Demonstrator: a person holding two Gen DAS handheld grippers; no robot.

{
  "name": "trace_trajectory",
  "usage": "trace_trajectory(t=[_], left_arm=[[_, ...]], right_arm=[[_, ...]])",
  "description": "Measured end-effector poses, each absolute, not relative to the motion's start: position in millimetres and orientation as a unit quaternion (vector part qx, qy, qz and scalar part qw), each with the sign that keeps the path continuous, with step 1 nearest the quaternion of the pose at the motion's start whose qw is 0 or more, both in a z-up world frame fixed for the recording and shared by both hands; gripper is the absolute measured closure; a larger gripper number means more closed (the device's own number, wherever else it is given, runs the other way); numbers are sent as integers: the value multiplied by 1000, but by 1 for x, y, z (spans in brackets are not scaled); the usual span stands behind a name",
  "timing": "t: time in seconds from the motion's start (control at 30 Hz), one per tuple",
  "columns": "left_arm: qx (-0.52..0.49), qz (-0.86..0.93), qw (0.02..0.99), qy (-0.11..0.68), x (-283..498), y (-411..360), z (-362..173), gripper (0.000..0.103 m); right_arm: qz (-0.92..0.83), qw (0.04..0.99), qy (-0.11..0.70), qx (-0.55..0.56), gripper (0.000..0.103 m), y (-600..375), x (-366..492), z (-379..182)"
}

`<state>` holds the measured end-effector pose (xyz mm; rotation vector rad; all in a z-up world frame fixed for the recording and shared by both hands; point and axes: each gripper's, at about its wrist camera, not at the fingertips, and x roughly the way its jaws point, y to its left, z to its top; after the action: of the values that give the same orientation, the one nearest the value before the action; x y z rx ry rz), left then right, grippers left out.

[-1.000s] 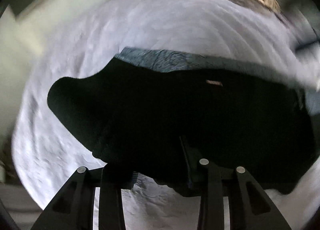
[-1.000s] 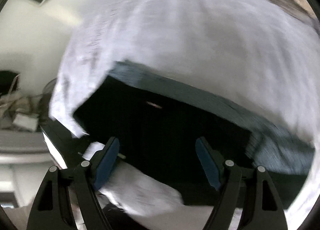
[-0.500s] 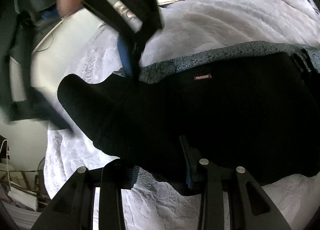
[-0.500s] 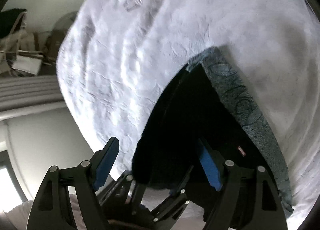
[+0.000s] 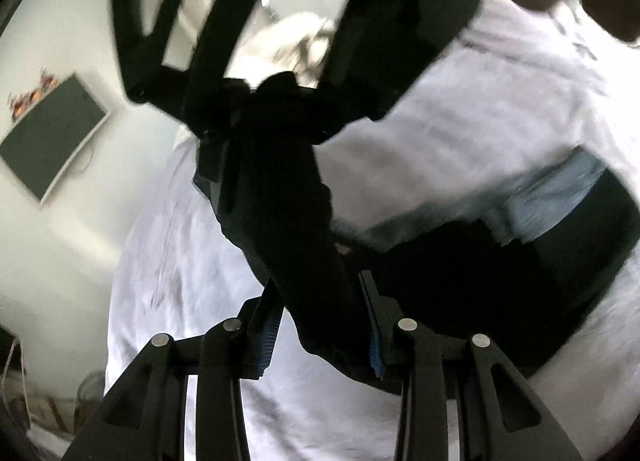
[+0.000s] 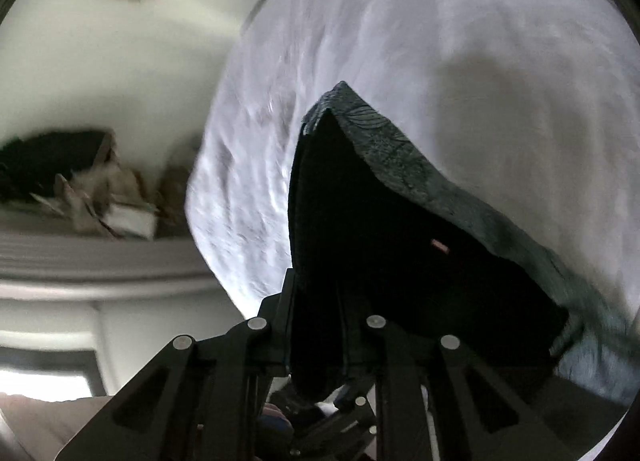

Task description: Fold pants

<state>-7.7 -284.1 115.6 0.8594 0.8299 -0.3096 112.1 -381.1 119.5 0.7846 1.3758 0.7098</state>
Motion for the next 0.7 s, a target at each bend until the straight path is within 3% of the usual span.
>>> trace_trajectory(t=[0.17, 0.37, 0.7], left_arm=[[417, -221, 803, 364, -42, -355, 119, 66], [438, -291, 768, 365, -80, -427, 87, 66], [499, -330, 684, 418, -138, -488, -19, 66]], right_arm=[[265, 680, 544, 413, 85, -475, 44, 126], [183, 689, 511, 479, 85, -579, -40, 97], [71, 653, 540, 526, 86, -643, -134, -27]])
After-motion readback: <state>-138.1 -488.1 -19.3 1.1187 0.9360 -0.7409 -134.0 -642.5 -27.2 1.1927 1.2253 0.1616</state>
